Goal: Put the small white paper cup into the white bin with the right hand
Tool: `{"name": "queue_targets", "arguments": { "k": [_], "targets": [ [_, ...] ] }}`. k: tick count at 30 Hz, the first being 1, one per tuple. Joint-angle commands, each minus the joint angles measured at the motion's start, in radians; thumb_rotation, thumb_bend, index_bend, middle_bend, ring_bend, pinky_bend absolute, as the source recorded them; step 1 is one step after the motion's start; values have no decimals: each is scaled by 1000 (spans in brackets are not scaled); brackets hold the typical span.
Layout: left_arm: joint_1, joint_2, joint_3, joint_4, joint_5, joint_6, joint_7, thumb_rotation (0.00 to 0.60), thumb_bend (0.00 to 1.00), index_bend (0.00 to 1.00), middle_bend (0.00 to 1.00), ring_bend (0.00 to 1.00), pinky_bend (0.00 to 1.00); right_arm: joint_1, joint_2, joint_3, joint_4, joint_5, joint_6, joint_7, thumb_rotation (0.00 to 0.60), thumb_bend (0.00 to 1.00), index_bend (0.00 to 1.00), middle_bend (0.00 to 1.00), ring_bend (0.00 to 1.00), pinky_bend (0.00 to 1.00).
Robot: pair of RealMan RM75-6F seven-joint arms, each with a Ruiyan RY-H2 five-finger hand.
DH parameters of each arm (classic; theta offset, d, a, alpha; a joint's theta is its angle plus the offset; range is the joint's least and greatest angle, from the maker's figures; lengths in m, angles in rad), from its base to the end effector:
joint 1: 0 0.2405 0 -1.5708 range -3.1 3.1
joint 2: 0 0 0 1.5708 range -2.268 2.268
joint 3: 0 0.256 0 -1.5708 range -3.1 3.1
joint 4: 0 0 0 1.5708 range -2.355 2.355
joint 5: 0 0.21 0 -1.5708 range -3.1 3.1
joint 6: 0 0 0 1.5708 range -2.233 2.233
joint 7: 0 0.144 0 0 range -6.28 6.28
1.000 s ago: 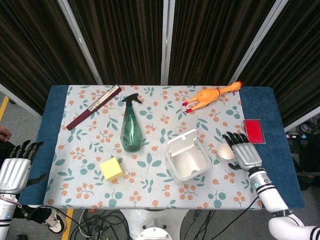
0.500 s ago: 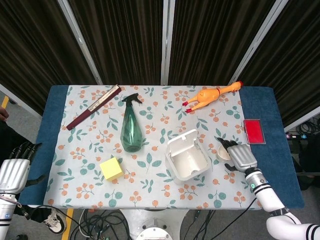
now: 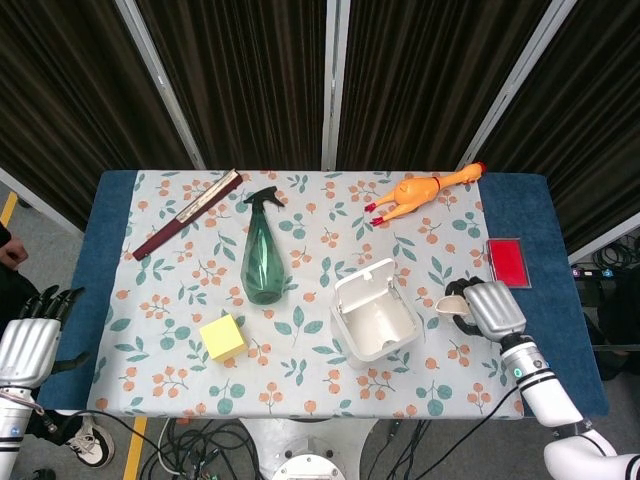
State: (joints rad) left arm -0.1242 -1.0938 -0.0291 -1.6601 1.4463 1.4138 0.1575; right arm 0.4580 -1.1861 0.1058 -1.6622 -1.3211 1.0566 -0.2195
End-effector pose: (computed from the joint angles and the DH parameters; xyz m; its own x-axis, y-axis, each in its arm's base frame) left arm -0.3089 0.1876 0.1532 0.5112 0.0813 0.8556 0.8587 -0.0062 -0.5125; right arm -0.2408 -0.2867 0.0901 0.5048 -0.2259 0.8332 -0.8558 -0.2577 0.4486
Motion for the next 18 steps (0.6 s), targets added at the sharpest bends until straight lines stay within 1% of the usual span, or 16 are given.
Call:
{"name": "queue_targets", "arguments": {
  "k": [1,5,10,14,18],
  "targets": [
    [-1,1,-1,0,-1,-1,-1,600,99,121,181,86,175,-26,63,14,-70,-65,83,25,600,254,413,438,383,619],
    [-2,2,-2,-2,1,0,-1,600,99,121,181,86,175,-56,158,29,-181,-146,178,60,600,255,413,438,383,618],
    [-2,1,0,-6,1,-2,7,600,99,121,181,86,175,-75,264,22,-314,-240,224,96,600,254,413,442,394,645],
    [0,1,1,-7,-4,-3,10,600,99,121,181,86,176,-73,303,13,-377,-314,229,101,600,251,416,447,401,652],
    [3,1,2,-7,-6,-1,7,600,99,121,181,86,175,-52,295,8,-408,-354,203,111,600,236,417,448,399,652]
  ]
}}
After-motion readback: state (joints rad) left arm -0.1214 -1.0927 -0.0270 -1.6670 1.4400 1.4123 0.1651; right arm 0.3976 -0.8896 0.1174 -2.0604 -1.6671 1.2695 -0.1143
